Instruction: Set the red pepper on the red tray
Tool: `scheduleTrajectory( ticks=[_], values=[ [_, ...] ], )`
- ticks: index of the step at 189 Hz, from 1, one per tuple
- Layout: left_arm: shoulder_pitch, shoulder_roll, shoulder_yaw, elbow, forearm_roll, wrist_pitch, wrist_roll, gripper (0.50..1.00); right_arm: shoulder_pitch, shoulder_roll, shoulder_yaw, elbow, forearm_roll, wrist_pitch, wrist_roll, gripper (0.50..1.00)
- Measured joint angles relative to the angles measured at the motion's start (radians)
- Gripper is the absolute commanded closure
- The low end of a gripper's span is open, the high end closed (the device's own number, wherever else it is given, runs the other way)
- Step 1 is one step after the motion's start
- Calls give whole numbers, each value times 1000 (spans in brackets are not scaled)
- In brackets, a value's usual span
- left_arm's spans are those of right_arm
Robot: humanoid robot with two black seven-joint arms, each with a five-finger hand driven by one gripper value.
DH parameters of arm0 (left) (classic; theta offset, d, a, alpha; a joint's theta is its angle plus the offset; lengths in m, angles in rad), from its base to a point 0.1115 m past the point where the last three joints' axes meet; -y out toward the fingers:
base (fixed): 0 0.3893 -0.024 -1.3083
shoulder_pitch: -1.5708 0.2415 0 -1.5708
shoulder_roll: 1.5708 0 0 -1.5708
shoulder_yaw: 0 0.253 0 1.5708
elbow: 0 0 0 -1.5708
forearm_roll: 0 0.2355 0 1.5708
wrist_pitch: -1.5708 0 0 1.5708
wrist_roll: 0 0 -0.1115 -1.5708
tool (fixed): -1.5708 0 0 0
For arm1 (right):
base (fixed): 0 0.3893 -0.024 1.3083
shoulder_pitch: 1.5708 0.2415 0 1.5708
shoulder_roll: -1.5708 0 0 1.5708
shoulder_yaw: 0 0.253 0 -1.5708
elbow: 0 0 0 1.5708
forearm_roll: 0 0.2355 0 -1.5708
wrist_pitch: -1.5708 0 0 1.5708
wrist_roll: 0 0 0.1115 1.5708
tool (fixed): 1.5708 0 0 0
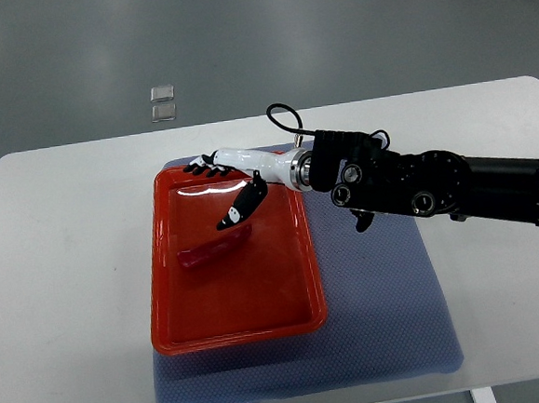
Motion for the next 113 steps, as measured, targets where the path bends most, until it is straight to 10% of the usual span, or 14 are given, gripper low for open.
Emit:
scheduleTrajectory(
  ticks=[113],
  values=[
    [0,0,3,-3,0,0,0,500,-594,-18,1016,-7,667,143,105,587]
  ],
)
